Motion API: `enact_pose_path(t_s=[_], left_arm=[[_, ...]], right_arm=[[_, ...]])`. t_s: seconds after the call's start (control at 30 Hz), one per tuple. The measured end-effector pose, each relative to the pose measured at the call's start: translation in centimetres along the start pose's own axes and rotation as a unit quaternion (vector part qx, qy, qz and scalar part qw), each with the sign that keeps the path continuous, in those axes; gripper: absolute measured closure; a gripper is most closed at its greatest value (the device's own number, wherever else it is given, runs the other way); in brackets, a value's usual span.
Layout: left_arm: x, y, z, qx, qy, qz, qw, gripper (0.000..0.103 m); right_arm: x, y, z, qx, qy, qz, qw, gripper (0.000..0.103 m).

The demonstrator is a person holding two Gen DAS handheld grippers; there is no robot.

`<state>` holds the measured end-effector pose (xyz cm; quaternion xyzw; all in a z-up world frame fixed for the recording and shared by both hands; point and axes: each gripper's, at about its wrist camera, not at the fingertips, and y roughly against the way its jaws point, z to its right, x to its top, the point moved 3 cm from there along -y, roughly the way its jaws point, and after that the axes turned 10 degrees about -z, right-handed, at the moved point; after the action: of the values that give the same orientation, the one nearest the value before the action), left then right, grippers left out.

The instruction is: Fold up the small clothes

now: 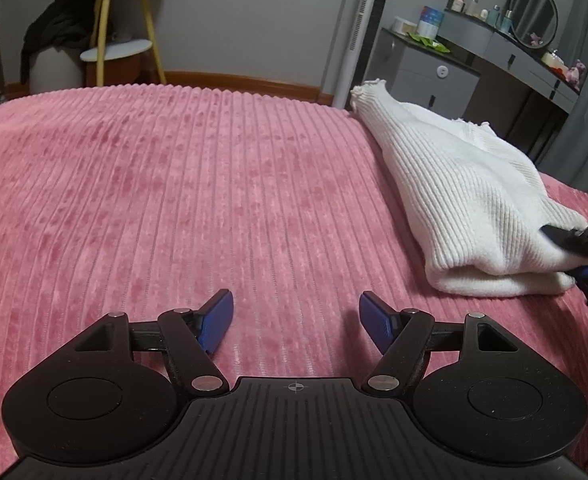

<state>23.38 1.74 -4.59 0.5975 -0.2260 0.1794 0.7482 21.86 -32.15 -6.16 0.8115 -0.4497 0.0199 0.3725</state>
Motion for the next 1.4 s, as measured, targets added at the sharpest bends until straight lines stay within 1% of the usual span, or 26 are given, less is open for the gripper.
enact_pose_path(t_s=[0.03,0.1,0.17,0.23,0.27,0.33,0.37,0.4,0.43,0.53,0.57,0.6,0.63,0.67,0.73,0.77,0.83,0.9,1.0,1.03,1.17,1.23,1.27,1.3,1.33,1.4], left_arm=[[0.0,0.1,0.0,-0.003,0.001,0.001,1.0000,0.028],[0.1,0.2,0.0,-0.013,0.003,0.006,0.9999,0.028],[0.2,0.3,0.0,-0.025,0.009,0.004,0.9996,0.028],[0.3,0.1,0.1,-0.044,0.015,-0.003,0.9989,0.028],[0.3,0.1,0.2,-0.049,0.016,-0.006,0.9986,0.028],[0.2,0.0,0.4,-0.053,0.013,-0.010,0.9985,0.028],[0.2,0.0,0.5,-0.055,0.012,-0.010,0.9983,0.028],[0.3,0.1,0.5,-0.061,0.014,-0.010,0.9980,0.027],[0.4,0.2,0.5,-0.069,0.018,-0.010,0.9974,0.027],[1.4,0.3,0.3,-0.104,0.043,-0.010,0.9936,0.026],[1.7,0.4,0.3,-0.113,0.051,-0.010,0.9922,0.025],[2.1,0.3,0.3,-0.120,0.055,-0.009,0.9912,0.025],[2.5,0.3,0.5,-0.122,0.055,-0.007,0.9909,0.025],[2.8,0.4,0.7,-0.120,0.051,-0.003,0.9915,0.025],[3.4,0.3,1.3,-0.112,0.040,0.006,0.9929,0.022],[3.6,0.2,1.6,-0.111,0.037,0.008,0.9931,0.020],[4.5,-0.4,2.1,-0.122,0.030,0.004,0.9921,0.020],[5.8,-1.5,2.8,-0.139,0.028,-0.006,0.9899,0.020],[7.9,-3.7,3.8,-0.152,0.024,-0.025,0.9877,0.022],[8.6,-4.4,4.1,-0.163,0.022,-0.033,0.9859,0.022],[10.6,-7.2,4.7,-0.202,0.032,-0.053,0.9773,0.022],[11.1,-8.9,4.7,-0.220,0.045,-0.068,0.9722,0.029],[11.3,-9.7,4.7,-0.232,0.054,-0.077,0.9683,0.032],[11.4,-10.4,4.7,-0.244,0.061,-0.081,0.9644,0.036],[11.5,-10.8,4.7,-0.252,0.066,-0.081,0.9620,0.037],[11.6,-11.4,5.0,-0.255,0.072,-0.079,0.9611,0.037]], right_arm=[[0.1,-0.2,-0.2,-0.002,0.005,0.003,1.000,0.089],[0.3,0.6,-1.5,-0.018,0.048,0.038,0.998,0.091],[0.1,1.9,-2.8,-0.049,0.112,0.091,0.988,0.091],[-0.3,2.0,-2.9,-0.092,0.156,0.113,0.977,0.091],[-0.5,1.3,-2.4,-0.115,0.164,0.104,0.974,0.090],[-1.2,-0.9,-0.9,-0.159,0.165,0.063,0.971,0.089],[-1.5,-1.5,-0.2,-0.154,0.160,0.057,0.973,0.088],[-1.6,-1.3,-0.2,-0.146,0.157,0.067,0.974,0.087],[-1.4,-1.1,-0.4,-0.143,0.157,0.064,0.975,0.085],[-0.4,0.1,-1.2,-0.135,0.155,0.060,0.977,0.072],[-0.3,0.7,-1.5,-0.133,0.163,0.069,0.975,0.065],[-0.2,1.5,-1.7,-0.137,0.170,0.079,0.973,0.051],[-0.1,2.0,-1.9,-0.143,0.179,0.091,0.969,0.044],[0.1,2.4,-2.0,-0.143,0.187,0.098,0.967,0.041],[0.8,3.2,-2.0,-0.137,0.187,0.110,0.967,0.041],[1.4,3.3,-1.9,-0.119,0.180,0.109,0.970,0.041],[2.3,3.0,-1.7,-0.093,0.170,0.093,0.977,0.041],[3.2,1.4,-1.7,-0.078,0.179,0.063,0.979,0.041],[4.7,-1.5,-0.5,-0.105,0.183,0.023,0.977,0.041],[5.5,-2.1,0.1,-0.094,0.177,0.009,0.980,0.040],[8.3,-3.8,2.7,-0.035,0.098,-0.043,0.994,0.030],[8.9,-4.6,3.7,-0.008,0.073,-0.059,0.996,0.029],[9.1,-4.9,3.8,0.001,0.073,-0.060,0.995,0.030],[9.2,-5.1,3.7,0.005,0.075,-0.062,0.995,0.033],[9.3,-5.5,3.6,0.011,0.073,-0.064,0.995,0.036],[9.6,-6.2,3.7,0.023,0.057,-0.070,0.996,0.042]])
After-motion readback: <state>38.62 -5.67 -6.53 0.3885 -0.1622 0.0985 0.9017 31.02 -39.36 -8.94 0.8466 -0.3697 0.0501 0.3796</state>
